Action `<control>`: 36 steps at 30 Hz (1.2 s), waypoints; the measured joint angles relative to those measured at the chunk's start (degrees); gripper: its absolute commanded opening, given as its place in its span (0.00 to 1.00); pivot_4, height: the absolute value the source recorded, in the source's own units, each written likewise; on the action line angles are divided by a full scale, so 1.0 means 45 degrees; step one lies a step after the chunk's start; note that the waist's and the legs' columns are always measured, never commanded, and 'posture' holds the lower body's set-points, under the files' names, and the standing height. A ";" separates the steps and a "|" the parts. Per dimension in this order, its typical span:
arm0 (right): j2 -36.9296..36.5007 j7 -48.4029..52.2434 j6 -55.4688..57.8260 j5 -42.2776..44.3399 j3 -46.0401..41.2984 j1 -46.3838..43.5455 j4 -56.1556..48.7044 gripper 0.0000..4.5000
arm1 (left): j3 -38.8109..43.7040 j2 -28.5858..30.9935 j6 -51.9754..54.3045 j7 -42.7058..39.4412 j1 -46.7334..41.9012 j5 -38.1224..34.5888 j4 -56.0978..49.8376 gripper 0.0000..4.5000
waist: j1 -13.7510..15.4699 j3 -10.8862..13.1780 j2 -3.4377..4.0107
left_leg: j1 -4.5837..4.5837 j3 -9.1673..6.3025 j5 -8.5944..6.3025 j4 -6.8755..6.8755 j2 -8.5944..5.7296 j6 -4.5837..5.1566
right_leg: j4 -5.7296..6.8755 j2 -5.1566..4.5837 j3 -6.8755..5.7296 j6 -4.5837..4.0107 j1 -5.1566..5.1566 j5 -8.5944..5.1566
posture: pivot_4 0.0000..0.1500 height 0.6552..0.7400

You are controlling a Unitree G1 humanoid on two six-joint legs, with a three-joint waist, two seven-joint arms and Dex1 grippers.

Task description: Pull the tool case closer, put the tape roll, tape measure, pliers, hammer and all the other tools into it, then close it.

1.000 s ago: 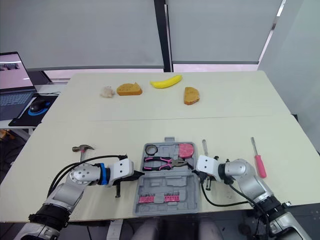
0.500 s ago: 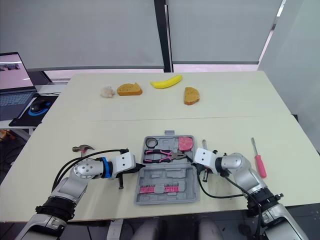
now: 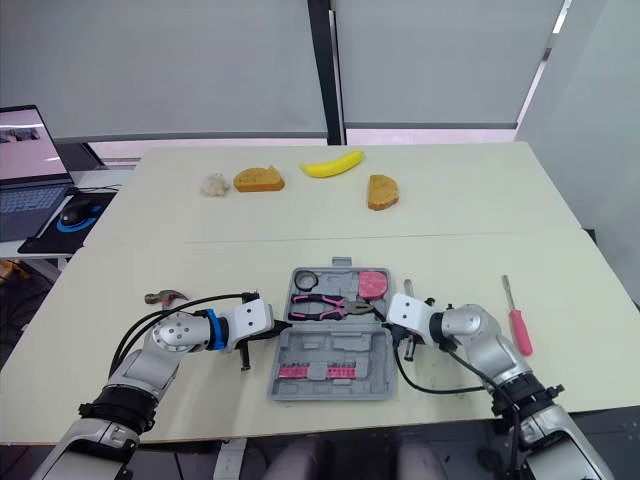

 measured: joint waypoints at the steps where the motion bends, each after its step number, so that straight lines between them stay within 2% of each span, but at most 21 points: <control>1: 0.0010 0.0001 -0.0002 0.0000 0.0002 -0.0001 0.0000 0.00 | 0.0005 0.0025 0.0020 -0.0001 0.0059 -0.0021 -0.0064 0.01 | -0.0004 0.0000 0.0000 | 0.0000 0.0001 0.0000 -0.0001 0.0000 0.0001 | -0.0001 0.0000 0.0002 0.0000 0.0000 0.0000 | 1.00 1.00; 15: 0.0025 0.0034 -0.0040 -0.0011 0.0046 -0.0017 0.0000 0.00 | 0.0095 0.0239 0.0454 -0.0013 0.0759 -0.0133 -0.1068 0.01 | -0.0009 -0.0002 0.0004 | 0.0000 0.0000 -0.0001 -0.0005 0.0000 0.0002 | -0.0002 0.0000 0.0004 -0.0001 -0.0007 -0.0001 | 1.00 1.00; 36: -0.0602 0.0288 0.1053 0.0115 -0.0004 -0.0053 -0.0595 0.00 | -0.0084 0.0145 -0.0297 -0.0101 0.0128 -0.0039 -0.0114 0.01 | 0.0116 -0.0005 0.0009 | -0.0006 0.0001 -0.0001 -0.0001 -0.0015 0.0002 | -0.0013 -0.0011 -0.0002 0.0000 0.0003 0.0000 | 1.00 1.00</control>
